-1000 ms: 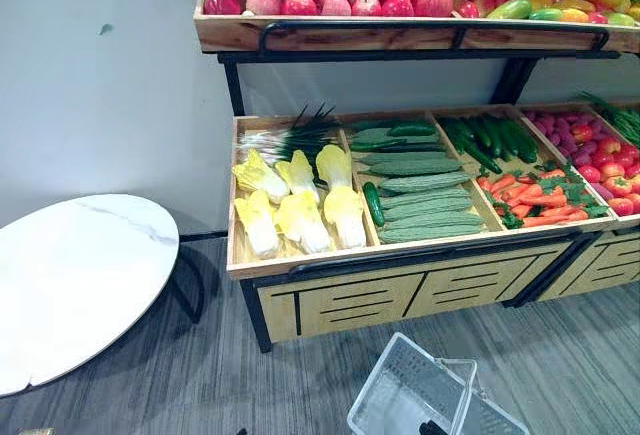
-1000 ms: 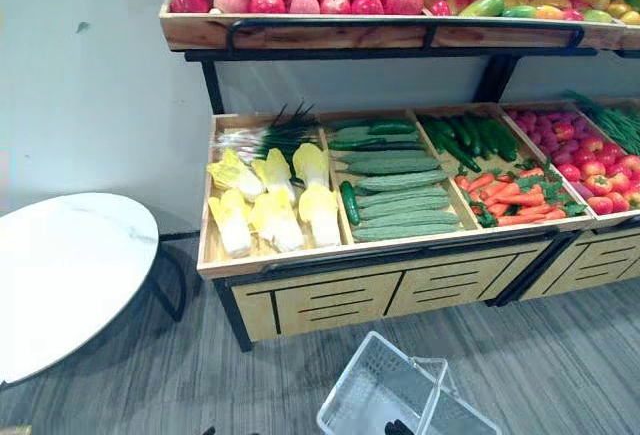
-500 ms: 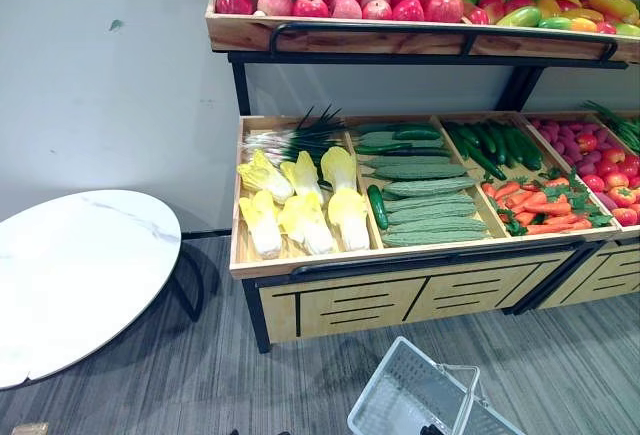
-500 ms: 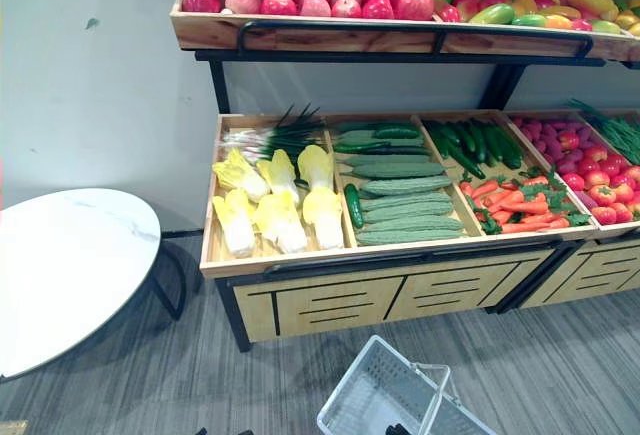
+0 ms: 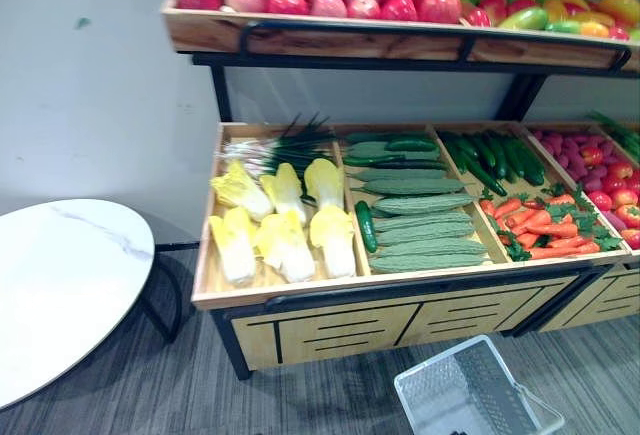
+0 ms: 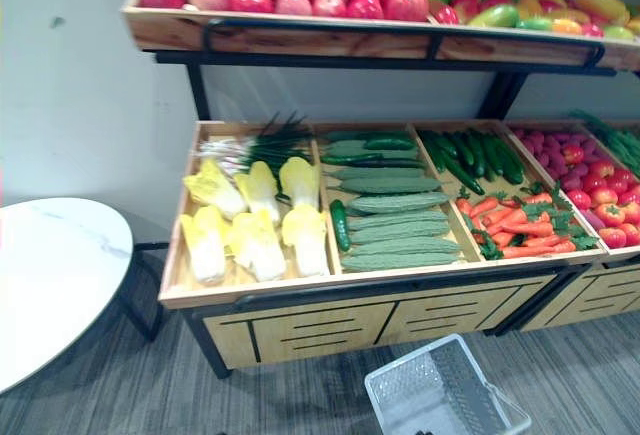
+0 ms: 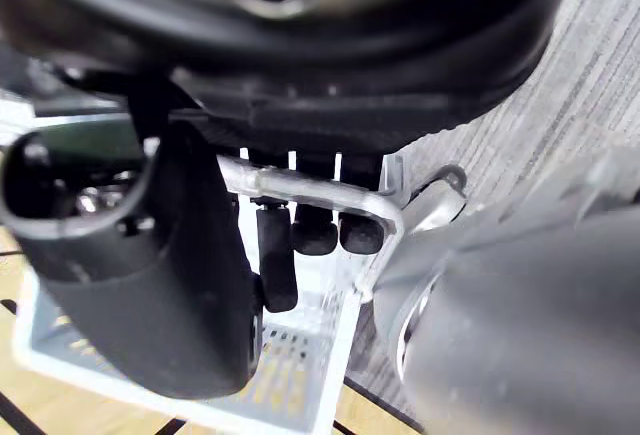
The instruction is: Pick vegetable in the basket
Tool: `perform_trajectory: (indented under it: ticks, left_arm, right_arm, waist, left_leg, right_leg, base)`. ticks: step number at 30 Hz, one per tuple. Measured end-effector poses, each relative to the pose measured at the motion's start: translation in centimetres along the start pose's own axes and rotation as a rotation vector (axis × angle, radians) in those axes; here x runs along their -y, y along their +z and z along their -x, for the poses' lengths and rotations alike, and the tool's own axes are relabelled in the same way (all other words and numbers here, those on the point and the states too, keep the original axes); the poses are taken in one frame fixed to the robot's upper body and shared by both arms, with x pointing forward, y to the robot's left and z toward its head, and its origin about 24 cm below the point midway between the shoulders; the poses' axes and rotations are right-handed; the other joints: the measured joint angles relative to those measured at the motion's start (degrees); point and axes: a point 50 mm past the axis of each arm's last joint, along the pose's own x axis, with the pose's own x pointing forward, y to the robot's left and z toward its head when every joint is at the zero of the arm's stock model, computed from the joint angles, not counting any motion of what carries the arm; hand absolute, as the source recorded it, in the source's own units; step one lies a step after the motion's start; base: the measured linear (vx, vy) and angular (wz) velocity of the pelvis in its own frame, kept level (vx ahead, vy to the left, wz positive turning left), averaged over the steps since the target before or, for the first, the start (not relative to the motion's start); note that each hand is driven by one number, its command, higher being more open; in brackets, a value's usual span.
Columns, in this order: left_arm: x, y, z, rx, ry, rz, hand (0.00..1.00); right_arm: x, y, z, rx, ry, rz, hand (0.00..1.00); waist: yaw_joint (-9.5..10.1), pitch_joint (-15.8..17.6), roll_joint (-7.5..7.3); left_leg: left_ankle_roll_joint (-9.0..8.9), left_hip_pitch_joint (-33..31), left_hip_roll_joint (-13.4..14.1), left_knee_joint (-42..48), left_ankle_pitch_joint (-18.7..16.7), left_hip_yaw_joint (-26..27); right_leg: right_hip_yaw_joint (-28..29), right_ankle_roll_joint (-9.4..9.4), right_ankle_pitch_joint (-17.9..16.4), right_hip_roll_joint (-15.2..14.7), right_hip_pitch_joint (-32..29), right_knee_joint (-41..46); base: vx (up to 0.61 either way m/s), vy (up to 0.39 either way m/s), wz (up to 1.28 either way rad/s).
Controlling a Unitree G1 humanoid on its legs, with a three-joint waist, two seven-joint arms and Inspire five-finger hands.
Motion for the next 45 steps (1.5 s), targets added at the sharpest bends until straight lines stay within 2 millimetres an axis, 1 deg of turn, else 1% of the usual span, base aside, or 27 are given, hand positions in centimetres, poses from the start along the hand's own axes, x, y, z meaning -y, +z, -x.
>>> perform_trajectory:
  ticks: [1,2,3,4,5,6,7,8,9,10,12,14,17,20,22,24,29,34,35,36,38,39,41,42,43,44,45]
  left_arm:
    - [0.6,0.1,-0.2,0.009,-0.028,-0.005,1.0]
    - [1.0,0.0,-0.3,0.008,-0.045,-0.006,1.0]
    - [1.1,0.0,-0.3,0.007,-0.048,-0.005,1.0]
    - [1.4,-0.3,-0.3,0.001,-0.058,-0.004,1.0]
    - [1.6,-0.3,-0.4,0.003,-0.063,-0.006,1.0]
    - [1.9,-0.2,-0.5,0.001,-0.077,-0.016,1.0]
    - [2.2,-0.2,-0.5,-0.002,-0.087,-0.028,1.0]
    - [2.7,-0.3,-0.6,-0.009,-0.106,-0.044,1.0]
    - [2.8,-0.3,-0.7,-0.018,-0.115,-0.073,1.0]
    - [2.8,-0.3,-0.8,-0.021,-0.116,-0.081,1.0]
    - [2.6,0.1,-0.8,-0.017,-0.109,-0.089,1.0]
    - [2.5,0.0,-0.8,-0.016,-0.106,-0.085,1.0]
    - [2.3,-0.2,-0.7,-0.019,-0.094,-0.07,1.0]
    - [1.1,-0.6,-0.3,-0.019,-0.039,0.003,1.0]
    - [0.3,-1.1,0.1,-0.005,0.008,0.083,1.0]
    - [-0.6,-1.2,0.5,0.036,0.078,0.226,1.0]
    - [-2.1,0.2,0.8,0.2,0.208,0.427,1.0]
    - [-3.6,3.7,1.2,0.439,0.296,0.569,1.0]
    - [-3.5,5.5,1.2,0.519,0.287,0.589,1.0]
    - [-3.5,6.3,1.2,0.557,0.277,0.596,1.0]
    - [-2.8,10.3,1.8,0.736,0.199,0.605,1.0]
    - [-2.4,11.4,2.0,0.785,0.171,0.601,1.0]
    - [-0.5,16.2,3.7,0.979,0.05,0.55,1.0]
    - [0.0,17.4,4.3,1.027,0.019,0.526,1.0]
    - [0.8,19.2,5.3,1.097,-0.028,0.486,1.0]
    - [2.5,22.0,7.3,1.21,-0.101,0.392,1.0]
    - [3.6,23.4,8.6,1.279,-0.152,0.33,1.0]
  right_arm:
    - [0.2,0.0,0.0,-0.006,-0.007,0.018,0.0]
    - [0.5,0.0,0.0,-0.018,-0.017,0.037,0.0]
    - [0.7,0.0,0.0,-0.024,-0.021,0.05,0.0]
    - [1.2,-0.2,0.1,-0.037,-0.035,0.071,0.0]
    - [1.2,-0.2,0.1,-0.038,-0.035,0.076,0.0]
    - [1.2,-0.3,0.1,-0.039,-0.036,0.092,0.0]
    - [1.1,-0.2,0.1,-0.038,-0.035,0.098,0.0]
    - [1.3,-0.1,0.1,-0.026,-0.037,0.092,0.0]
    - [1.3,-0.4,0.2,-0.027,-0.043,0.069,0.0]
    - [1.3,-0.6,0.2,-0.031,-0.045,0.058,0.0]
    - [1.6,-1.8,0.5,-0.054,-0.057,0.007,0.0]
    - [2.0,-2.1,0.6,-0.049,-0.073,-0.05,0.0]
    - [1.9,-2.1,0.6,-0.048,-0.068,-0.045,0.0]
    - [2.2,-2.2,0.7,-0.05,-0.076,-0.043,0.0]
    - [2.3,-2.3,0.8,-0.044,-0.077,-0.034,0.0]
    - [2.3,-2.3,0.8,-0.042,-0.073,-0.019,0.0]
    - [2.1,-2.3,0.7,-0.048,-0.059,-0.003,0.0]
    - [2.2,-2.0,0.7,-0.055,-0.061,-0.002,0.0]
    - [2.2,-1.9,0.7,-0.053,-0.06,-0.001,0.0]
    - [2.3,-1.9,0.7,-0.054,-0.06,-0.001,0.0]
    - [2.5,-2.1,0.9,-0.06,-0.061,-0.004,0.0]
    - [2.6,-2.2,0.9,-0.06,-0.062,-0.004,0.0]
    - [3.1,-2.4,1.2,-0.061,-0.07,0.0,0.0]
    - [3.2,-2.4,1.2,-0.061,-0.07,0.002,0.0]
    - [3.2,-2.5,1.3,-0.059,-0.069,0.004,0.0]
    - [3.5,-2.7,1.4,-0.069,-0.073,0.025,0.0]
    - [3.6,-2.8,1.5,-0.073,-0.074,0.032,0.0]
  waist:
    - [0.59,0.0,0.17]
    - [0.75,0.2,0.82]
    - [0.74,0.3,0.92]
    - [0.68,0.4,0.9]
    - [0.69,0.4,0.82]
    - [0.68,0.5,0.66]
    - [0.66,0.5,0.62]
    - [0.53,0.8,1.3]
    - [0.51,0.5,0.88]
    - [0.33,0.4,0.42]
    - [-0.05,0.0,-1.05]
    - [-0.25,-0.2,-0.53]
    - [-0.37,-0.2,0.04]
    - [-0.19,-0.5,0.34]
    - [0.02,-0.8,0.48]
    - [0.48,-1.0,0.53]
    - [0.51,-1.4,0.44]
    - [0.93,-1.9,1.23]
    - [0.95,-1.9,1.58]
    - [1.03,-2.0,1.68]
    - [2.27,-2.2,1.96]
    - [2.52,-2.2,1.99]
    - [2.86,-3.0,2.03]
    - [2.97,-3.2,1.94]
    - [3.21,-3.2,1.89]
    - [3.5,-4.2,1.51]
    - [3.71,-4.7,1.27]
  left_leg:
    - [1.08,-3.0,1.3,7.3,1.8,-0.5]
    - [-0.46,-4.6,1.6,13.7,-0.9,-0.6]
    - [-1.01,-5.0,1.5,15.3,-2.0,-0.6]
    - [-2.06,-6.5,-0.6,17.6,-5.6,-0.2]
    - [-2.36,-7.3,-1.5,16.8,-6.8,0.3]
    - [-3.23,-8.7,-3.7,11.5,-8.5,1.6]
    - [-3.17,-9.1,-4.9,6.9,-8.5,2.2]
    - [-2.23,-9.9,-6.7,-4.7,-4.5,4.0]
    - [-2.37,-7.9,-8.2,-9.1,-3.9,5.2]
    - [-2.29,-7.1,-9.0,-11.5,-3.6,5.3]
    - [-2.26,-4.1,-11.6,-19.7,-0.3,5.4]
    - [-2.21,-2.0,-12.9,-24.9,1.9,5.0]
    - [-2.18,-0.8,-13.3,-27.2,2.8,4.7]
    - [-2.26,0.6,-13.0,-27.9,2.9,4.6]
    - [-2.55,0.7,-12.8,-28.7,3.0,4.6]
    - [-2.82,0.8,-12.5,-29.3,3.2,4.5]
    - [-2.96,0.9,-12.4,-30.8,4.7,3.4]
    - [-3.09,0.7,-12.2,-31.7,6.1,2.4]
    - [-3.04,0.3,-12.3,-32.0,6.4,1.7]
    - [-3.02,0.1,-12.3,-32.0,6.4,1.6]
    - [-2.81,-0.7,-12.6,-32.1,7.0,1.5]
    - [-2.75,-0.7,-12.5,-32.1,7.1,1.4]
    - [-2.32,-1.4,-12.6,-32.1,7.5,0.3]
    - [-2.33,-1.5,-12.6,-32.1,7.5,0.2]
    - [-2.34,-1.5,-12.6,-32.1,7.5,0.2]
    - [-2.47,-2.7,-12.6,-32.1,7.5,0.3]
    - [-2.47,-3.3,-12.6,-32.1,7.5,0.5]
  right_leg:
    - [-0.4,-1.01,0.0,0.8,3.0,-2.9]
    - [-0.4,-1.48,-0.3,1.7,7.2,-5.6]
    - [-0.4,-1.62,-0.3,1.8,8.8,-6.6]
    - [-0.3,-2.02,-0.6,2.4,13.7,-9.7]
    - [-0.2,-2.06,-0.6,2.5,14.7,-10.7]
    - [0.3,-2.06,-0.6,2.6,15.8,-11.9]
    - [0.5,-2.06,-0.6,2.6,15.9,-12.2]
    - [0.7,-1.85,-0.7,3.2,16.0,-12.3]
    - [1.0,-1.04,-1.2,3.0,15.8,-12.3]
    - [1.0,-1.01,-1.2,2.7,15.4,-12.2]
    - [0.8,-0.92,-1.2,1.0,15.1,-12.4]
    - [0.4,-0.66,-1.1,0.5,15.5,-12.9]
    - [-0.4,-0.38,-0.9,0.4,16.2,-13.3]
    - [-0.8,-0.38,-0.9,0.7,17.5,-13.3]
    - [-1.0,-0.36,-0.9,1.0,17.4,-13.5]
    - [-1.3,-0.16,-0.7,1.4,17.5,-13.9]
    - [-2.5,0.05,-0.5,1.8,18.1,-15.1]
    - [-3.6,0.05,-0.5,2.1,18.4,-15.6]
    - [-4.0,0.04,-0.5,2.1,18.4,-15.9]
    - [-4.2,0.03,-0.6,2.1,18.3,-16.0]
    - [-4.3,-0.16,-0.8,2.0,18.3,-17.5]
    - [-4.5,-0.17,-0.8,2.0,18.2,-17.6]
    - [-6.0,-0.18,-0.8,1.9,18.3,-17.6]
    - [-6.3,-0.18,-0.8,1.9,18.3,-17.7]
    - [-6.6,-0.16,-0.8,1.9,18.4,-17.7]
    - [-6.8,-0.01,-0.3,1.9,18.0,-18.5]
    - [-7.0,0.1,0.3,1.9,17.9,-19.4]
  base:
    - [0.47,-0.301,-0.04]
    - [0.53,-0.304,-0.08]
    - [0.47,-0.203,-0.14]
    - [0.36,-0.108,-0.14]
    - [0.28,-0.033,-0.27]
    - [0.21,0.021,-0.25]
    - [0.22,0.065,-0.27]
    - [0.17,0.093,-0.12]
    - [0.16,0.079,-0.03]
    - [0.21,0.096,0.06]
    - [0.21,0.095,0.13]
    - [0.11,0.081,0.24]
    - [0.06,0.035,0.15]
    - [0.05,-0.005,0.07]
    - [0.04,-0.041,0.01]
    - [0.01,-0.054,0.05]
    - [-0.02,-0.065,0.11]
    - [-0.07,-0.057,0.12]
    - [-0.1,-0.044,0.14]
    - [-0.11,-0.037,0.13]
    - [-0.14,-0.032,0.02]
    - [-0.16,-0.037,0.1]
    - [-0.13,-0.027,0.27]
    - [-0.06,-0.005,0.2]
    - [-0.06,0.009,0.12]
    - [-0.03,0.019,0.13]
    - [-0.02,0.018,0.1]
